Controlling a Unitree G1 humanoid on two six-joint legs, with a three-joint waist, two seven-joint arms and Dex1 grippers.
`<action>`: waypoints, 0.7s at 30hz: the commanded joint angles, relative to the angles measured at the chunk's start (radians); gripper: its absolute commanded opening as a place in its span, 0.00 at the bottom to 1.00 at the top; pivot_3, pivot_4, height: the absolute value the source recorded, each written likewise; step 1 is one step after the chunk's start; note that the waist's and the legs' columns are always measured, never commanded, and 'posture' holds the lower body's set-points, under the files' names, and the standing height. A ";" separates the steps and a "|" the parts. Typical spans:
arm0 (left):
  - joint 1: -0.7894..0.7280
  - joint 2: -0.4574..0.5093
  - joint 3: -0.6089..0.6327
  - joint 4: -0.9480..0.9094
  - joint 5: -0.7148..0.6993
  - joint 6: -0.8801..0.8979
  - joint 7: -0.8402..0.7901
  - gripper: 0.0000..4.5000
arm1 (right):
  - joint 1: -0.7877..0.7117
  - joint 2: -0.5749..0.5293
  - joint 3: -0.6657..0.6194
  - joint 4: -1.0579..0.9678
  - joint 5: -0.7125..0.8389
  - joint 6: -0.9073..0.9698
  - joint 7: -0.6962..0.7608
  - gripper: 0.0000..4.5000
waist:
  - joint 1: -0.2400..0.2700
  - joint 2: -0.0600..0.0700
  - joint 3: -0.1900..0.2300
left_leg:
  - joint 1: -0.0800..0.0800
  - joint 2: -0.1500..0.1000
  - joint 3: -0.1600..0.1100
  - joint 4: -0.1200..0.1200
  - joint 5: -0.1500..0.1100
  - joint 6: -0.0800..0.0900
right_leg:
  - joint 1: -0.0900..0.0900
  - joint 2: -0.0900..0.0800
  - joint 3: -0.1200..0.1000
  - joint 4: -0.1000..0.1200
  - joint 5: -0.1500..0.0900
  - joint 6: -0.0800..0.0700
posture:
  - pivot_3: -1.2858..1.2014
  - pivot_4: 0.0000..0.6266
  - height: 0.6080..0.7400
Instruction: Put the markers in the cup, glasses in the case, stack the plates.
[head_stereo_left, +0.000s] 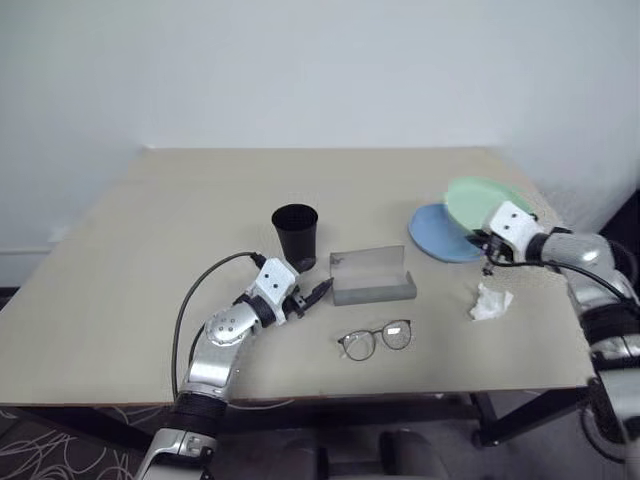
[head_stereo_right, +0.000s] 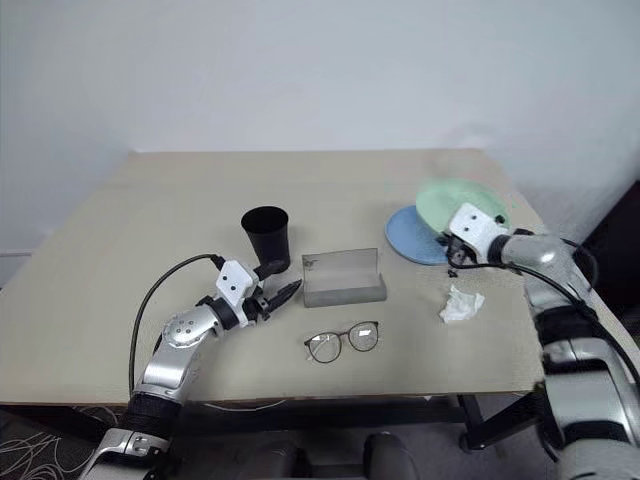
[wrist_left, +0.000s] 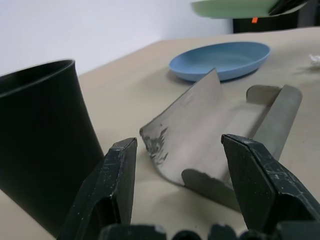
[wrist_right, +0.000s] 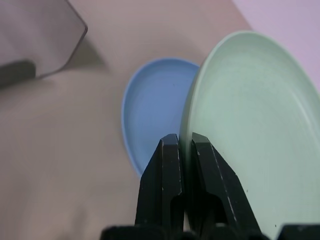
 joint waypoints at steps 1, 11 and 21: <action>-0.009 0.006 0.013 -0.040 0.006 -0.014 0.016 0.63 | -0.108 0.026 0.004 0.148 -0.032 -0.085 -0.017 0.00 | 0.000 0.000 0.000 | 0.000 0.000 0.000 0.000 0.000 0.000 | 0.000 0.000 0.000 0.000 0.000 0.000 | 0.52 0.00 0.94; 0.016 0.014 0.025 -0.078 0.007 -0.005 0.049 0.63 | -0.207 0.110 0.048 0.371 -0.115 -0.149 -0.040 0.00 | 0.000 0.001 -0.001 | 0.000 0.000 -0.002 -0.003 0.000 0.000 | 0.000 0.000 0.000 0.001 0.000 0.000 | 0.52 0.00 0.94; 0.018 0.019 0.022 -0.087 0.007 0.001 0.061 0.63 | -0.228 0.133 0.036 0.414 -0.129 -0.147 -0.060 0.23 | -0.001 0.003 -0.001 | 0.001 0.000 -0.002 -0.003 0.000 0.000 | 0.000 0.000 0.000 0.002 0.000 -0.001 | 0.52 0.00 0.94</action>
